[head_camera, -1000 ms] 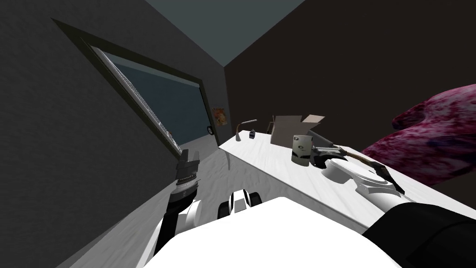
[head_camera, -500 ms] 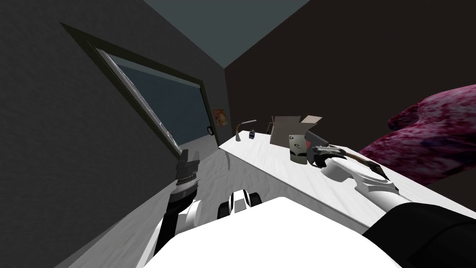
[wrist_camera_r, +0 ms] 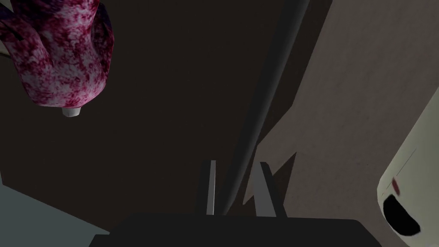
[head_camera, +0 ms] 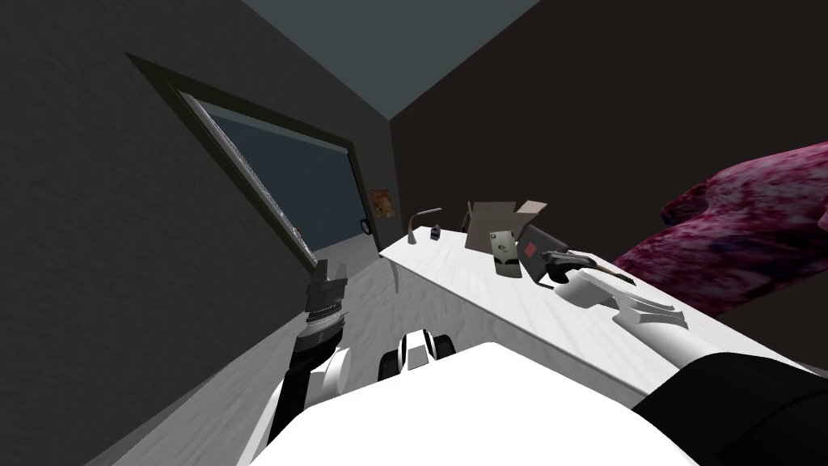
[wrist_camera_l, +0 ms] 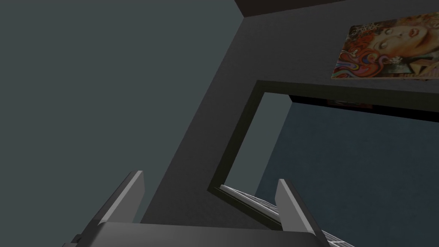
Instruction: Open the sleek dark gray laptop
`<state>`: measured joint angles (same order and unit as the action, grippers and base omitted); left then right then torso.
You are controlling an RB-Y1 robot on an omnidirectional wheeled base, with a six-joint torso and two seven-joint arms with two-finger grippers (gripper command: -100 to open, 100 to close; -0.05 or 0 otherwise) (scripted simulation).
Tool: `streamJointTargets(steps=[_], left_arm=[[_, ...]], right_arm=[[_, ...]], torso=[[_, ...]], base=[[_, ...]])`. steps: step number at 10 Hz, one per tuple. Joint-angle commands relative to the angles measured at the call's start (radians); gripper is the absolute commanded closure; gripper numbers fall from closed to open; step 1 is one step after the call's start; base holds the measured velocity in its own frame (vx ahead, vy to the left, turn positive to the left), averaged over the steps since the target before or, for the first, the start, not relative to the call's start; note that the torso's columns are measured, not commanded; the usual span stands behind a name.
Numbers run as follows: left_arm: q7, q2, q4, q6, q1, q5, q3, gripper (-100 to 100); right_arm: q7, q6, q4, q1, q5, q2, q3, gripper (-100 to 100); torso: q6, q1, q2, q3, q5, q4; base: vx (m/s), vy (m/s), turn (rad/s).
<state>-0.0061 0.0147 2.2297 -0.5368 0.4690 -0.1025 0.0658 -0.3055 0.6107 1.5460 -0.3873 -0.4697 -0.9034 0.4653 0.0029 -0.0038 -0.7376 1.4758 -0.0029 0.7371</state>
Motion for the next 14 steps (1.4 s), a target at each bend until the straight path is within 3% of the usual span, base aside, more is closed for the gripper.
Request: streamJointTargets(steps=[1,2,3,4,10,13,14], left_arm=[[0.000,0.000,0.000,0.000,0.000,0.000,0.000,0],[0.000,0.000,0.000,0.000,0.000,0.000,0.000,0],[0.000,0.000,0.000,0.000,0.000,0.000,0.000,0],[0.000,0.000,0.000,0.000,0.000,0.000,0.000,0],[0.000,0.000,0.000,0.000,0.000,0.000,0.000,0],[0.000,0.000,0.000,0.000,0.000,0.000,0.000,0],[0.000,0.000,0.000,0.000,0.000,0.000,0.000,0]], right_arm=[[0.025,-0.009,-0.023,0.022,0.078,-0.011,0.007,100],[0.034,-0.013,-0.030,0.031,0.109,-0.016,0.009,100],[0.027,-0.012,-0.020,0.027,0.089,-0.016,0.009,100],[0.054,-0.029,-0.040,0.053,0.127,-0.001,0.012,100],[0.125,-0.078,-0.106,0.125,0.228,0.047,0.017,100],[0.149,-0.094,-0.128,0.149,0.262,0.063,0.019,100],[0.141,-0.091,-0.116,0.142,0.255,0.050,0.026,100]], torso=[[-0.001,0.000,0.000,0.000,0.000,0.000],[0.000,-0.003,0.000,0.000,-0.001,0.000],[0.000,-0.003,-0.001,-0.001,-0.002,0.000],[0.000,0.000,0.001,0.000,-0.001,-0.001],[0.002,-0.006,0.000,-0.001,-0.006,-0.002],[-0.002,-0.002,0.004,0.002,-0.005,-0.004],[-0.004,-0.002,0.004,0.002,-0.005,-0.003]], base=[[-0.084,-0.056,-0.001],[-0.091,-0.056,0.006],[-0.037,-0.022,0.015],[-0.067,-0.043,0.008],[-0.086,-0.076,-0.003],[-0.058,-0.047,-0.010],[-0.038,-0.021,-0.014]])
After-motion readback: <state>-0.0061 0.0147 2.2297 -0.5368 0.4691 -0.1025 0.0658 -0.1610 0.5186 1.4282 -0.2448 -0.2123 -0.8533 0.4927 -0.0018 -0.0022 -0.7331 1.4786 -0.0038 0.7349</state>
